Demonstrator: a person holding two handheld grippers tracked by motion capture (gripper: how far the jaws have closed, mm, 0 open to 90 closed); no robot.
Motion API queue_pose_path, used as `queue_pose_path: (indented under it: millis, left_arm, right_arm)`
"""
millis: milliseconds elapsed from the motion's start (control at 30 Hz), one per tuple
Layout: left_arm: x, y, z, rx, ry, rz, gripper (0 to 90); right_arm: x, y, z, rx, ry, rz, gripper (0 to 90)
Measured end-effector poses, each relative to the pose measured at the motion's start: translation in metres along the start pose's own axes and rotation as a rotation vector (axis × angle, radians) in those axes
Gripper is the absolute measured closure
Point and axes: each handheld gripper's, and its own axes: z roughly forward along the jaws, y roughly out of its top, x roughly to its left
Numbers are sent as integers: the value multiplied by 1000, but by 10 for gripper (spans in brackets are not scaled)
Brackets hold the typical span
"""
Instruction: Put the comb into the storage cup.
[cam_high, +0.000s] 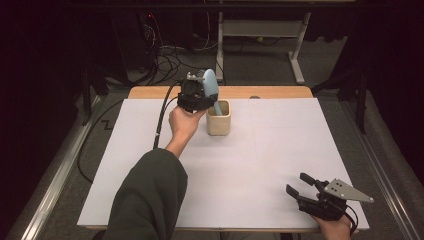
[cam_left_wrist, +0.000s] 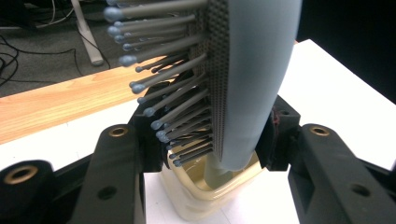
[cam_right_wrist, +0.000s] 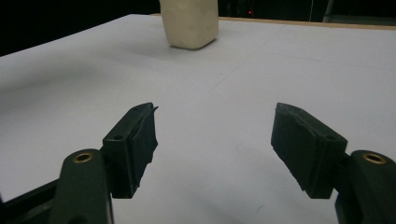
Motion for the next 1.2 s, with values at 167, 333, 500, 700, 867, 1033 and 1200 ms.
queue_pose_path:
  millis: [167, 333, 500, 700, 867, 1033, 1200]
  left_arm:
    - [-1, -1, 3, 9, -2, 4, 529]
    - [-2, -2, 6, 19, 0, 3, 527]
    - [-3, -3, 8, 27, -4, 6, 526]
    - [-5, -4, 12, 37, -9, 9, 524]
    - [-6, -5, 14, 40, -4, 9, 521]
    - [-7, -5, 15, 42, -5, 13, 521]
    - [-7, -6, 17, 47, -5, 14, 520]
  right_arm:
    - [0, 0, 0, 1, 1, 0, 312]
    - [0, 0, 0, 4, 6, 5, 312]
    - [0, 0, 1, 5, 8, -1, 312]
    - [0, 0, 1, 4, 8, 1, 312]
    - [0, 0, 1, 4, 8, 2, 312]
    - [0, 0, 1, 3, 7, 3, 312]
    - [0, 0, 1, 3, 6, 2, 312]
